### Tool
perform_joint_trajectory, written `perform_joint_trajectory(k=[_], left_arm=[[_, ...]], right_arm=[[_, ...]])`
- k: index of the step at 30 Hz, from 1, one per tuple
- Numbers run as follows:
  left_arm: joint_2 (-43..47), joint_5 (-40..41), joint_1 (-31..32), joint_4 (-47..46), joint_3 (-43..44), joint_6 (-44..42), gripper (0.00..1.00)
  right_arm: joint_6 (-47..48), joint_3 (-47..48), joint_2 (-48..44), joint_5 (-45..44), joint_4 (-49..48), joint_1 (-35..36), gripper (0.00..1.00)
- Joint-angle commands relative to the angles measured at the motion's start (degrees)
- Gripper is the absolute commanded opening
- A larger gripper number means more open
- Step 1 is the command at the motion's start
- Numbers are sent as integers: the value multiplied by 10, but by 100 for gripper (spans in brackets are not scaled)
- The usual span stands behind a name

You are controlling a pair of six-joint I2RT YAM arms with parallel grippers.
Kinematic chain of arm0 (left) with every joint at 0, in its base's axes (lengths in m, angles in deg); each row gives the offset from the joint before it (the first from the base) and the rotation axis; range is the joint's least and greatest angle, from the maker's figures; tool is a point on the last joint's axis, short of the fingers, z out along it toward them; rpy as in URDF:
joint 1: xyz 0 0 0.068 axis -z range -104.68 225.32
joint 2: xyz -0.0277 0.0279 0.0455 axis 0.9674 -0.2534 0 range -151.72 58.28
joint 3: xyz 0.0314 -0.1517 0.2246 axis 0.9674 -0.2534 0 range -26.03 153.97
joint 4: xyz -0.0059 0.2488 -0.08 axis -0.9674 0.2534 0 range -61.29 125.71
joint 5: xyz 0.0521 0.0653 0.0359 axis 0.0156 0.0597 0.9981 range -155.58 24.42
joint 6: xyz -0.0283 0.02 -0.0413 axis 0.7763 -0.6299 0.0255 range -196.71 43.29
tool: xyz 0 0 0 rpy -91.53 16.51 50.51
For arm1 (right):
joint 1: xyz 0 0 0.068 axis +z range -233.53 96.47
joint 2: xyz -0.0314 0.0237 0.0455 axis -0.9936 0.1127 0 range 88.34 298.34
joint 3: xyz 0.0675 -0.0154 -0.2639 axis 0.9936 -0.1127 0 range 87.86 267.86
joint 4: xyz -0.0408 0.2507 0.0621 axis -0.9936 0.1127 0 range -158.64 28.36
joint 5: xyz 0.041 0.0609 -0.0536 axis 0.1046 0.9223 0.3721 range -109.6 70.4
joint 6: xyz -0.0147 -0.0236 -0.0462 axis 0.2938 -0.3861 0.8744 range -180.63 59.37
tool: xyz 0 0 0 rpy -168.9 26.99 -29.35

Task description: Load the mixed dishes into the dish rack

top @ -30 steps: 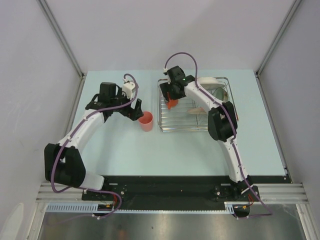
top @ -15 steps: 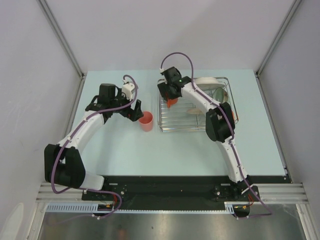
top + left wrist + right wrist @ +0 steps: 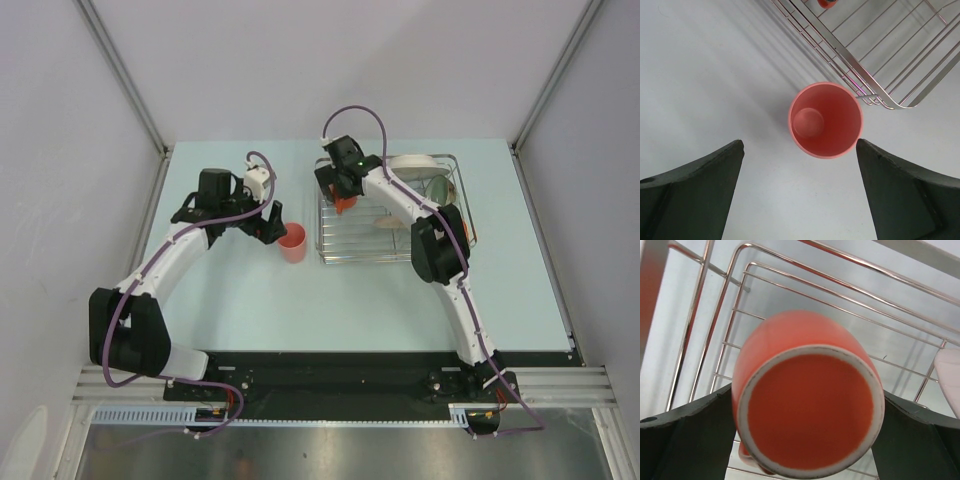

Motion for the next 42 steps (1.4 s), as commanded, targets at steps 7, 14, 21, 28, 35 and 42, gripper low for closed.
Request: perform_joint_trajectory(k=[7, 14, 21, 28, 35, 42], left_arm=[[9, 3, -5, -22, -9, -19, 98], [-16, 25, -5, -41, -28, -32, 96], [-79, 27, -5, -55, -7, -20, 81], [-116, 13, 7, -58, 13, -3, 56], [-144, 23, 27, -68, 7, 0, 16], [-74, -14, 11, -38, -2, 8, 0]], right_arm=[[-6, -35, -104, -23, 10, 28, 100], [-28, -163, -246, -20, -6, 50, 100], [-47, -233, -336, -10, -9, 64, 100], [-56, -286, -378, -14, -24, 64, 100], [-78, -331, -406, -7, -50, 64, 100], [-141, -361, -431, 134, -85, 40, 100]])
